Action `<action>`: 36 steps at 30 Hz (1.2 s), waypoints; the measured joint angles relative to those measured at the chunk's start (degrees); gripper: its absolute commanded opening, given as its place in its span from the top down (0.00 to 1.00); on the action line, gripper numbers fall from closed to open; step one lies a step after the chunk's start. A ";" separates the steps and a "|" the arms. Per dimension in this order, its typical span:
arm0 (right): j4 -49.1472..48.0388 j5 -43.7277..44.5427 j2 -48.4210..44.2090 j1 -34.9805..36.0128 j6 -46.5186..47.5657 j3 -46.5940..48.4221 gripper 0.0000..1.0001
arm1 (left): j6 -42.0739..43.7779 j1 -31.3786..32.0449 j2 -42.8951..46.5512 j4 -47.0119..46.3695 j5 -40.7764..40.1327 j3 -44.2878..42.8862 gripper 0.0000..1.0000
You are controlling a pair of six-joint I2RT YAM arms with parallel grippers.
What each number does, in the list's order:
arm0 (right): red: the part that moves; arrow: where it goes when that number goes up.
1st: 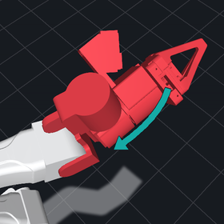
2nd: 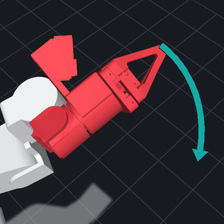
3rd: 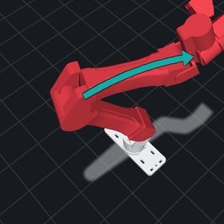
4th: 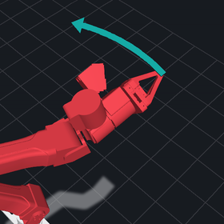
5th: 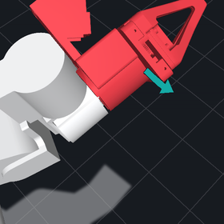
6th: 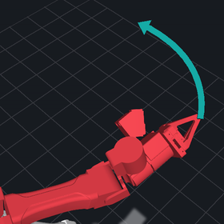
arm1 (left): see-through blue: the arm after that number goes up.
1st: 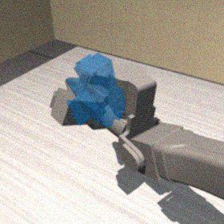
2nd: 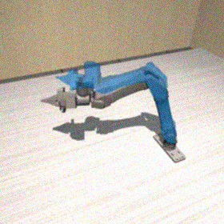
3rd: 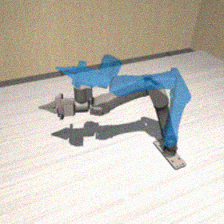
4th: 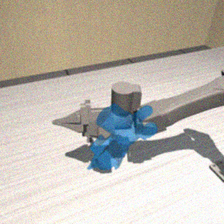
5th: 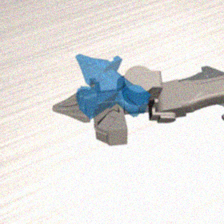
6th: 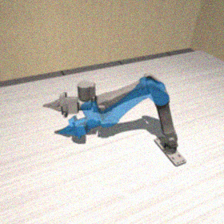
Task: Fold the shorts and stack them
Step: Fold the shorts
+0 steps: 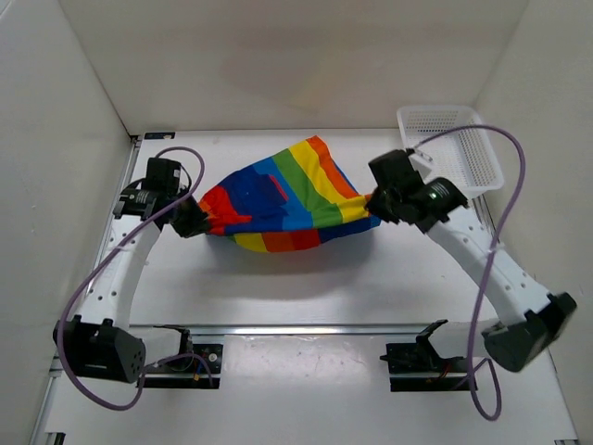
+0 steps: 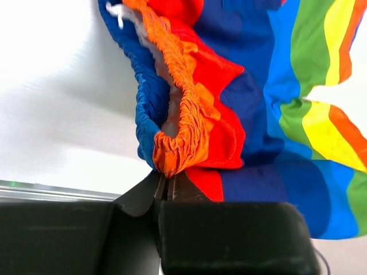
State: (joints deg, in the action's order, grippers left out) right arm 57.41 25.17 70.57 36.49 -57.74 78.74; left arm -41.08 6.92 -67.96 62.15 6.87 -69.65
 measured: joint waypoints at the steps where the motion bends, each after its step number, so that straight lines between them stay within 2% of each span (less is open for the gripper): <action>1: -1.07 0.50 2.73 -0.55 1.44 2.49 1.00 | -0.22 0.00 -1.51 0.42 -0.66 -1.42 0.90; 10: -11.30 -2.75 34.07 -8.74 15.10 31.95 1.00 | -0.92 -1.25 -14.43 0.94 -2.43 -10.93 0.90; 15: -13.79 -10.88 53.99 -10.23 20.98 52.89 1.00 | -0.96 -5.49 -19.82 -0.20 -1.92 -12.59 0.90; 18: -17.29 -16.28 64.89 -10.71 23.21 65.00 0.97 | -0.79 -8.72 -25.70 -0.79 -1.68 -17.16 0.90; 19: -19.41 -17.99 67.49 -10.99 23.76 66.93 0.87 | -0.74 -9.81 -28.41 -1.20 -1.79 -19.34 0.90; 20: -22.18 -19.93 69.75 -11.43 24.04 67.91 0.39 | -0.81 -10.84 -31.74 -1.14 -1.84 -22.05 0.90; 21: -25.38 -21.81 71.60 -11.87 23.74 68.32 0.18 | -0.74 -11.78 -35.39 -1.01 -1.92 -25.42 0.90; 22: -27.91 -23.34 73.61 -12.48 23.45 69.09 0.07 | -0.76 -12.68 -39.47 -1.20 -1.99 -29.14 0.76; 23: -30.36 -25.68 76.08 -13.20 22.93 71.10 0.00 | -0.35 -13.60 -43.28 -1.27 -1.84 -32.74 0.65; 24: -32.39 -28.22 78.82 -14.10 22.18 73.48 0.00 | 0.04 -14.51 -47.80 -1.36 -1.29 -37.00 0.48; 25: -34.05 -30.27 80.50 -15.02 21.57 74.51 0.00 | 0.57 -15.39 -51.87 -1.73 -0.44 -40.83 0.26; 26: -34.53 -31.93 81.05 -15.96 21.35 74.16 0.00 | 1.14 -16.11 -55.39 -2.19 0.22 -43.80 0.01; 27: -35.10 -32.70 80.78 -16.76 21.18 72.24 0.00 | 1.88 -16.76 -58.23 -2.32 0.72 -45.81 0.01; 31: -36.79 -31.34 68.76 -19.78 22.86 50.05 0.00 | 3.28 -18.45 -60.98 -0.59 0.72 -45.88 0.01; 34: -35.10 -29.66 58.69 -21.35 23.78 37.13 0.00 | 4.24 -18.36 -56.52 -1.20 -0.07 -41.11 0.01; 36: -33.77 -29.29 53.66 -22.05 23.71 32.70 0.00 | 4.66 -18.16 -51.21 -1.64 -0.35 -35.36 0.01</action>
State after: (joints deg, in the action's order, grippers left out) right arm 23.64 -4.12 124.22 14.44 -34.02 111.44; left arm -36.42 -11.25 -119.17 60.51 6.52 -105.01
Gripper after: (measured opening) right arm 0.998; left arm 0.990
